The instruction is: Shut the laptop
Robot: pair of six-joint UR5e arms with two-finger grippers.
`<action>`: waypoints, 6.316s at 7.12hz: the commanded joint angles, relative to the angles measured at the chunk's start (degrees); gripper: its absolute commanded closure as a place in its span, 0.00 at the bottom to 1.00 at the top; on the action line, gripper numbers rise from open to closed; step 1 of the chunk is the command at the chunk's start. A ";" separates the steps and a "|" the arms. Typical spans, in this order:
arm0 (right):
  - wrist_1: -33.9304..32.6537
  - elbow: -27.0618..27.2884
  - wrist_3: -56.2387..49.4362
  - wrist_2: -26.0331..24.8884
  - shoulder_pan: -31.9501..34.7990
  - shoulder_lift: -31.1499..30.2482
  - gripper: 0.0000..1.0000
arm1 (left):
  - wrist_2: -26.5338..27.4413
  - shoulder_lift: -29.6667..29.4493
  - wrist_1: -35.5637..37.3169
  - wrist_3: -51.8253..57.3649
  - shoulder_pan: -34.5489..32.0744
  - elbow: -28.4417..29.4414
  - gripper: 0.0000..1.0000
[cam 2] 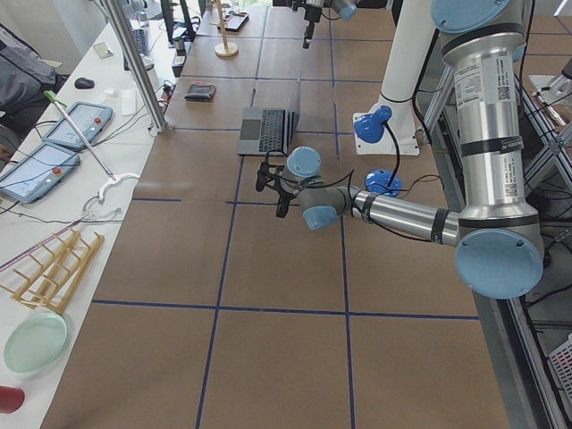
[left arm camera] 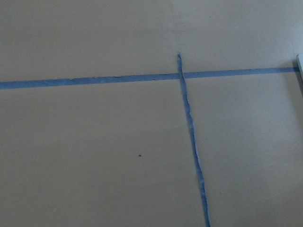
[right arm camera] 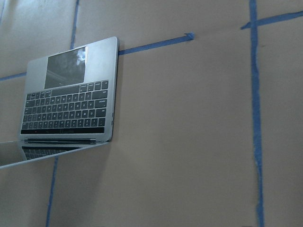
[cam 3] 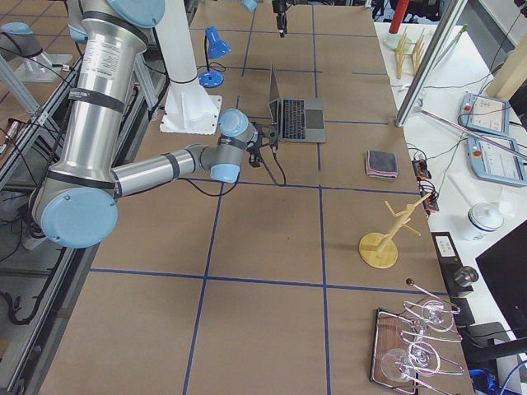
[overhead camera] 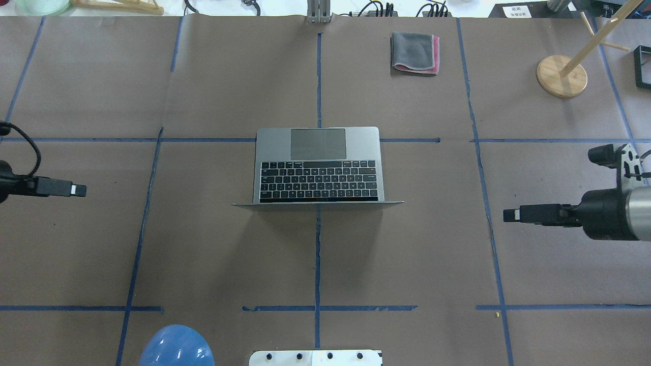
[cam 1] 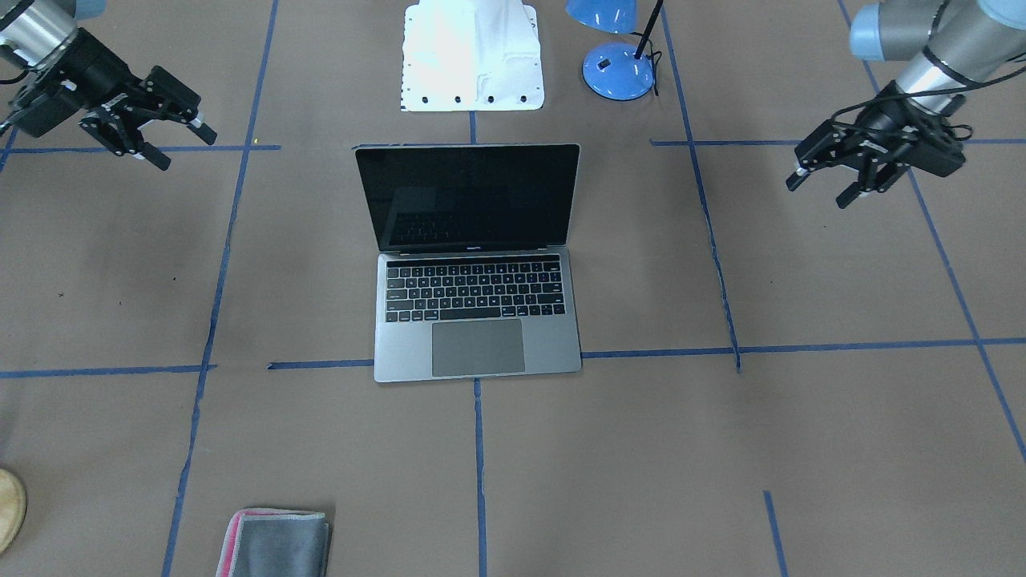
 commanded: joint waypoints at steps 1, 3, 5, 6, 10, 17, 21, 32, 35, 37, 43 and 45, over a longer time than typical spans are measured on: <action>-0.24 1.03 5.09 -14.12 -12.11 2.85 0.02 | 9.98 -0.59 -0.58 -9.86 10.90 -4.16 0.00; -0.68 0.95 5.90 -25.03 -20.39 5.92 0.04 | 16.41 -2.95 -0.23 -15.50 18.48 -6.02 0.00; -10.81 0.95 10.26 -30.25 -23.93 15.29 0.13 | 24.23 -6.47 0.12 -18.42 26.65 -5.94 0.00; -15.22 0.95 10.64 -32.09 -25.08 19.09 0.25 | 25.39 -8.40 1.69 -19.30 28.25 -6.02 0.01; -16.59 0.16 13.01 -33.69 -25.88 22.81 0.97 | 26.19 -18.87 10.32 -25.20 30.37 -6.11 0.95; -16.85 -0.81 12.84 -35.45 -21.58 22.99 0.98 | 27.96 -23.62 11.28 -22.65 29.41 -6.02 0.97; -19.49 -2.22 12.84 -35.45 -20.43 26.42 0.98 | 27.87 -25.20 14.19 -22.65 26.25 -5.50 0.98; -26.52 -5.46 12.75 -35.10 -14.99 31.78 0.98 | 27.69 -30.82 20.16 -22.47 21.59 -1.47 0.99; -26.61 -11.00 12.75 -33.53 -12.00 35.56 0.97 | 27.69 -32.49 19.99 -22.47 20.10 1.26 0.99; -26.61 -12.93 12.66 -32.47 -10.68 36.26 0.97 | 27.78 -33.64 20.16 -22.47 19.57 3.37 0.99; -27.22 -20.22 12.22 -32.38 -9.97 38.19 0.97 | 27.87 -37.41 19.99 -22.47 17.72 12.42 1.00; -27.31 -25.84 12.14 -32.38 -9.97 41.70 0.97 | 27.87 -40.05 19.90 -22.47 17.63 17.42 1.00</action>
